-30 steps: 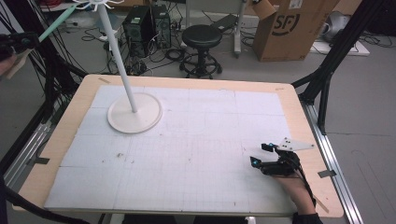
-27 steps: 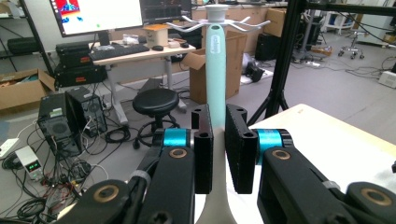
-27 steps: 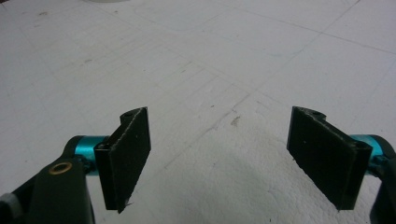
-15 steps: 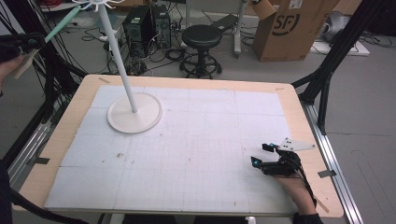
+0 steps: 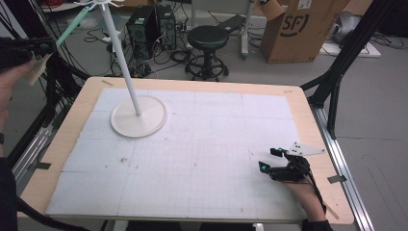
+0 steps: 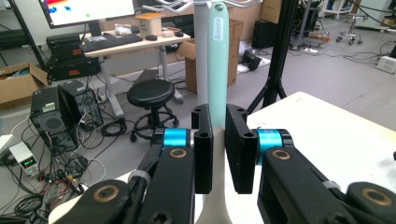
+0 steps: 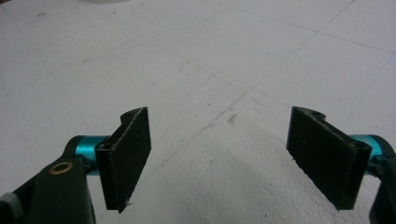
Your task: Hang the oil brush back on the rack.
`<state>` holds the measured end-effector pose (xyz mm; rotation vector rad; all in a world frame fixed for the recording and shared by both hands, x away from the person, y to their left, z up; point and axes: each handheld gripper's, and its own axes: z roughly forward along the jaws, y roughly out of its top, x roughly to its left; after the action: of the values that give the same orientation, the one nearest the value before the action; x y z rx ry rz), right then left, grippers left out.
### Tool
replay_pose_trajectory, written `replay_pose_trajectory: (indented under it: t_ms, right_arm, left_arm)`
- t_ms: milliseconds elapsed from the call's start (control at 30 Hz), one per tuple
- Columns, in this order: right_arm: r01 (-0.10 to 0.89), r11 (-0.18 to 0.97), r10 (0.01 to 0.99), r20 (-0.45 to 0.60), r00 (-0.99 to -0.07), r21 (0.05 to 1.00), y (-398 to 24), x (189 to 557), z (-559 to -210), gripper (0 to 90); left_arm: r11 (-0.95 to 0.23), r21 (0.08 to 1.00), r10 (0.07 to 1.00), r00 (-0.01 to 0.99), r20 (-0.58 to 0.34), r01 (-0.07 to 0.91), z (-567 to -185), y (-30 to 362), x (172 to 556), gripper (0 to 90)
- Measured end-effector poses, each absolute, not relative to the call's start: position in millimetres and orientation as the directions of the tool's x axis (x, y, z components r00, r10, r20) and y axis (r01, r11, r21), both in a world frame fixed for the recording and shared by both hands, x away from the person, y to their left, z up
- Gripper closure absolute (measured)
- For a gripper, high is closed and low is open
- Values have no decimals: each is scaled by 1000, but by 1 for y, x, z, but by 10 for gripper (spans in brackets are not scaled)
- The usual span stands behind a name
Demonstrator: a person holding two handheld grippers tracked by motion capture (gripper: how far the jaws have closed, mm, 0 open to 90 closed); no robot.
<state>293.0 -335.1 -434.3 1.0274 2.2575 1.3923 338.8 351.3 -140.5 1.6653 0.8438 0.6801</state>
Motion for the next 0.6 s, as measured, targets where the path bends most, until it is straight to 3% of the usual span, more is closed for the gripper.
replay_pose_trajectory:
  t_ms: [300, 400, 600]
  right_arm:
    - [418, 276, 704, 114, -701, 866, -335, 293, -434, 209]
    - [416, 276, 703, 113, -702, 867, -335, 293, -434, 209]
    - [416, 275, 703, 114, -702, 867, -335, 293, -434, 209]
  left_arm:
    - [-158, 968, 814, 580, 15, 197, -146, 346, 343, 805]
    - [-150, 973, 821, 570, 23, 176, -150, 344, 341, 663]
    - [-159, 973, 812, 583, 31, 169, -163, 337, 337, 486]
